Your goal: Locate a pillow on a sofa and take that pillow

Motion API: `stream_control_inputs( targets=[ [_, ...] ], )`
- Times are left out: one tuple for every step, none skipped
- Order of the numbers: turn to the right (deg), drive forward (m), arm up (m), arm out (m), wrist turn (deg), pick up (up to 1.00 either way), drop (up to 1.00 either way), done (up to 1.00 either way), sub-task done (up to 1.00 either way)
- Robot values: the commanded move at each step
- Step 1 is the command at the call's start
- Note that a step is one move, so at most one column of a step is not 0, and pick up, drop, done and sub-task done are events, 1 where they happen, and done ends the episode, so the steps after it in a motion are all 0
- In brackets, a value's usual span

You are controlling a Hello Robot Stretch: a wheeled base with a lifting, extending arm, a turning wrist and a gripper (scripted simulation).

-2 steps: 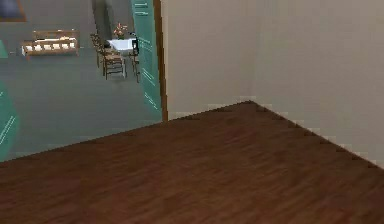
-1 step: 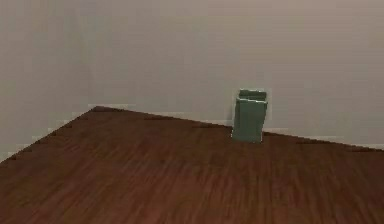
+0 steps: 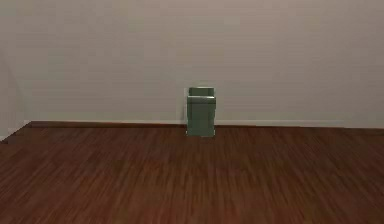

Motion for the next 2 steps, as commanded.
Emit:
stream_control_inputs(
  targets=[
    [0.0,0.05,0.00,0.00,0.0,0.00,0.00,0.00,0.00],
    [-45.0,0.00,0.00,0.00,0.0,0.00,0.00,0.00,0.00]
  ],
)
